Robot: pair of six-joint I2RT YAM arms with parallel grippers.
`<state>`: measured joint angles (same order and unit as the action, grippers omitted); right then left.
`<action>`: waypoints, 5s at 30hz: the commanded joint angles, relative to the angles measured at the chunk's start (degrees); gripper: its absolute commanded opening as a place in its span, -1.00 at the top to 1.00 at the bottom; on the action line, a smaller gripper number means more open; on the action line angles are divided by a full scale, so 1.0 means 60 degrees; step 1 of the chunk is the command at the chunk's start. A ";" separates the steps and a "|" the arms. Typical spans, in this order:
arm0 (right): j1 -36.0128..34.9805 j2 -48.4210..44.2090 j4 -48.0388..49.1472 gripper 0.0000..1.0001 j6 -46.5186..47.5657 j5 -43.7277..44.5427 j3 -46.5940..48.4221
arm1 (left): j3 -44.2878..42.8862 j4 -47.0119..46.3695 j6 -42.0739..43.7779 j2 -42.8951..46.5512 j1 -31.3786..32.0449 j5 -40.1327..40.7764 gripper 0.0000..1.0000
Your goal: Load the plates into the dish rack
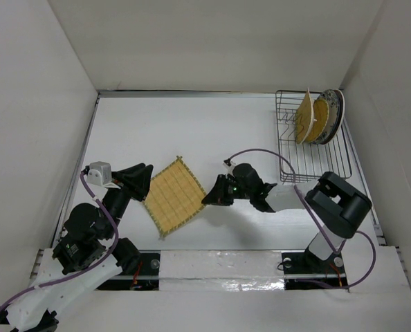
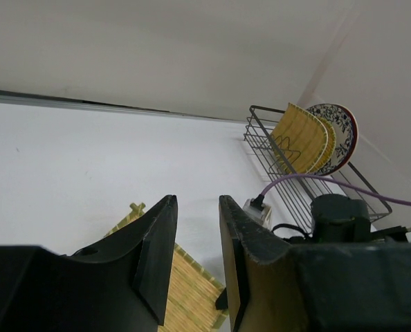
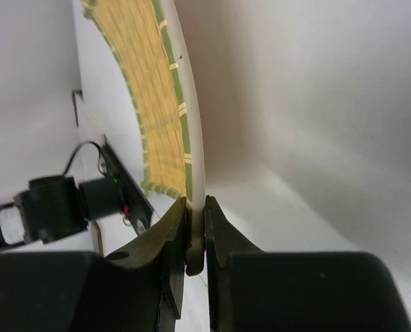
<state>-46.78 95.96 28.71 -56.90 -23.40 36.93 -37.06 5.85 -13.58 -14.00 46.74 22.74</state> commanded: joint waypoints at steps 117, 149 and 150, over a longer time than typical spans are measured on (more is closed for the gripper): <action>0.5191 -0.0847 0.4178 1.00 1.3703 1.0155 0.3222 | 0.0009 -0.0623 0.0008 -0.0128 -0.0041 -0.0714 0.35; 0.3933 -0.6939 -0.1712 -0.31 0.6584 0.6528 0.1978 | -0.0020 -0.0578 0.0154 -0.1152 -0.0041 -0.0302 -0.05; 0.3785 -0.7130 -0.1549 0.13 0.6468 0.5956 0.1845 | -0.0020 -0.0622 0.0198 -0.1385 -0.0041 -0.0623 -0.12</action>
<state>-21.43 56.60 18.57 -13.76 25.82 49.01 -37.06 5.37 -13.39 -19.81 46.74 21.06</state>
